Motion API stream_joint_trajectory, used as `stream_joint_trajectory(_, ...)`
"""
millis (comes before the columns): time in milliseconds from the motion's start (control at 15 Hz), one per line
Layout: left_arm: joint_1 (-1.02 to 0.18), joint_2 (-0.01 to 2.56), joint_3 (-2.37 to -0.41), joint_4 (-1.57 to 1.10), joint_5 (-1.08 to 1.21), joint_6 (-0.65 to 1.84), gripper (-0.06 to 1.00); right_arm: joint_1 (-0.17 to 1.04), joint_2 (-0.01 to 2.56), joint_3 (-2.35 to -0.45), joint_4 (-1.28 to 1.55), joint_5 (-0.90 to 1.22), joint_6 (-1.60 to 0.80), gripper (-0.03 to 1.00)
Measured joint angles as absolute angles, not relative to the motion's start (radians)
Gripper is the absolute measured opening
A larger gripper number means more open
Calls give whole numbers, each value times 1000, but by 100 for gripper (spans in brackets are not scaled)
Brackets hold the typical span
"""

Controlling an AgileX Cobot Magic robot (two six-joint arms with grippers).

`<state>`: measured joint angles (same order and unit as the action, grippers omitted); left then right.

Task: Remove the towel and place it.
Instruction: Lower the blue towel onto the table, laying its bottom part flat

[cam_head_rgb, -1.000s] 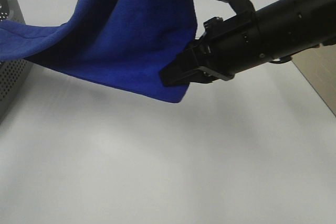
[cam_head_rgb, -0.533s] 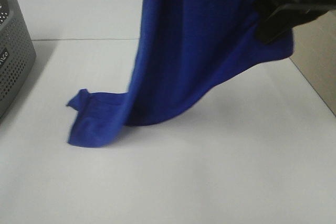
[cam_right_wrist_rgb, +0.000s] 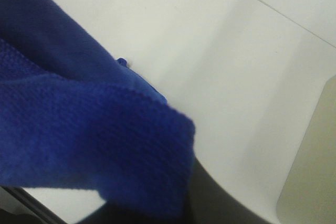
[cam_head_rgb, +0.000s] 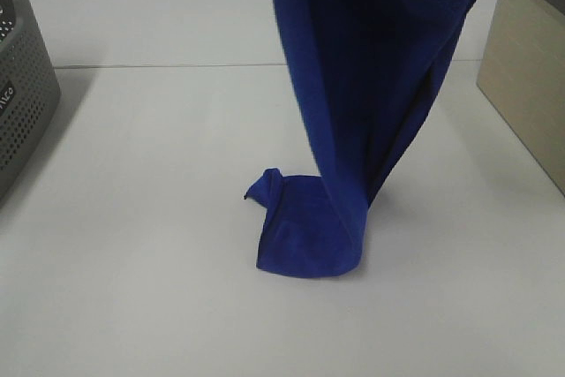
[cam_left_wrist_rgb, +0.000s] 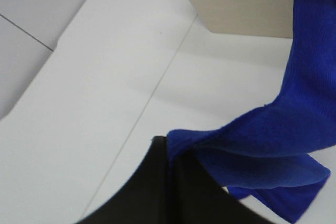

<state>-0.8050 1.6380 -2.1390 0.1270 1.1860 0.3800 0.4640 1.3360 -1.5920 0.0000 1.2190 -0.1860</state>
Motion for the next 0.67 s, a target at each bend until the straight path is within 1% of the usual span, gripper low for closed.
stream_joint_trajectory(200,-805,1602,-2138,136,1217,159,0,464,1192,-1546,49,1222,-168,2)
stream_joint_trajectory(333,-805,1555,-2135,93,1218,26,0,464,1129,-1534,116,1223,-164,2)
stream_joint_trajectory(533,-805,1438,-2080,-45,1219,-21,0,464,1050,-1534,199,1223,-164,2)
stream_joint_trajectory(667,-805,1387,-2057,-75,1221,-37,0,464,1019,-1534,240,1223,-164,2)
